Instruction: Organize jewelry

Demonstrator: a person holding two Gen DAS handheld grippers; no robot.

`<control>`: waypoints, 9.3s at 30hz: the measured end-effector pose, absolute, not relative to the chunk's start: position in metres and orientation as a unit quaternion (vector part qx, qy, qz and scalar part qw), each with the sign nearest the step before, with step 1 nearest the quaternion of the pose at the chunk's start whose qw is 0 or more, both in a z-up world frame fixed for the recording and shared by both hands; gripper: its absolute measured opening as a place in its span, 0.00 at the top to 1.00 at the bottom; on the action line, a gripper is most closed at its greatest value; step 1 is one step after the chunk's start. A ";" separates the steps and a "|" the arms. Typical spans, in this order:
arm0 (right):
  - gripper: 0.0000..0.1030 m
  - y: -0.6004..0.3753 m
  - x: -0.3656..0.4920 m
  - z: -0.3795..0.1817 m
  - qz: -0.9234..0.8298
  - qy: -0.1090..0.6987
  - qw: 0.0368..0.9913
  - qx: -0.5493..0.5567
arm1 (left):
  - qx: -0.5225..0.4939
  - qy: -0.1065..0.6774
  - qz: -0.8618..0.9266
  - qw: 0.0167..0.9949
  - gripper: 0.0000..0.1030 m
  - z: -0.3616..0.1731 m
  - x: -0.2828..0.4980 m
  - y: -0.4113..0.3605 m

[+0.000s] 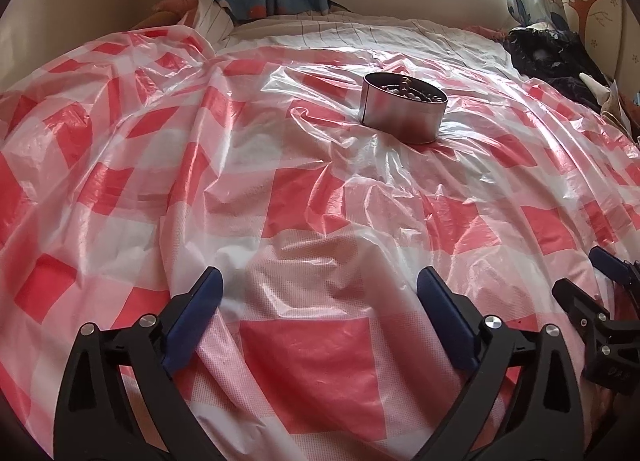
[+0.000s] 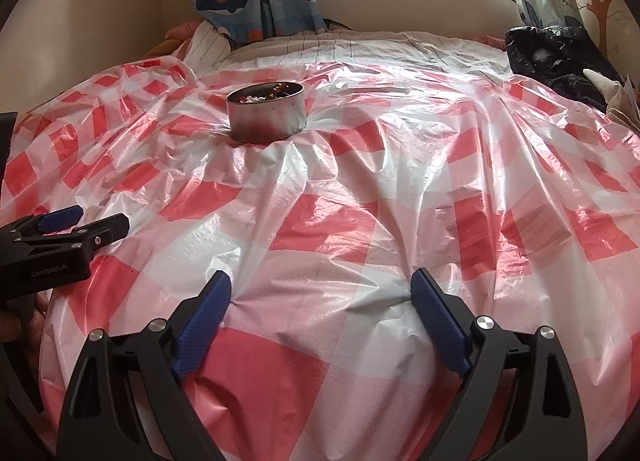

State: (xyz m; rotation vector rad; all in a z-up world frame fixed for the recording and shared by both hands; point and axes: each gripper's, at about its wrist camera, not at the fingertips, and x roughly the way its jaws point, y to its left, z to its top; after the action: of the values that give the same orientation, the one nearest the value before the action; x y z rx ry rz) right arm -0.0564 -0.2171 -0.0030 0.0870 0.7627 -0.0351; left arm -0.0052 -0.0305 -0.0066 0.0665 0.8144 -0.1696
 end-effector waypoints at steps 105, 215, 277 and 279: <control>0.08 -0.217 -0.052 -0.006 -0.027 0.370 0.928 0.032 | 0.041 0.406 -0.079 0.909 0.07 -0.014 0.002 -0.031; 0.07 -0.222 -0.048 -0.006 -0.026 0.374 0.927 0.028 | 0.046 0.410 -0.078 0.908 0.07 -0.016 0.006 -0.033; 0.07 -0.222 -0.047 -0.007 -0.026 0.374 0.927 0.027 | 0.043 0.413 -0.079 0.906 0.07 -0.019 0.007 -0.032; 0.07 -0.221 -0.047 -0.007 -0.026 0.374 0.927 0.027 | 0.043 0.413 -0.079 0.906 0.07 -0.019 0.007 -0.032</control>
State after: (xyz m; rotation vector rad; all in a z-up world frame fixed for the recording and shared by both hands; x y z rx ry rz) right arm -0.0472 -0.2212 -0.0070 0.0550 0.7671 -0.0526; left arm 0.0066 -0.0322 -0.0186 0.0890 0.8534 -0.1628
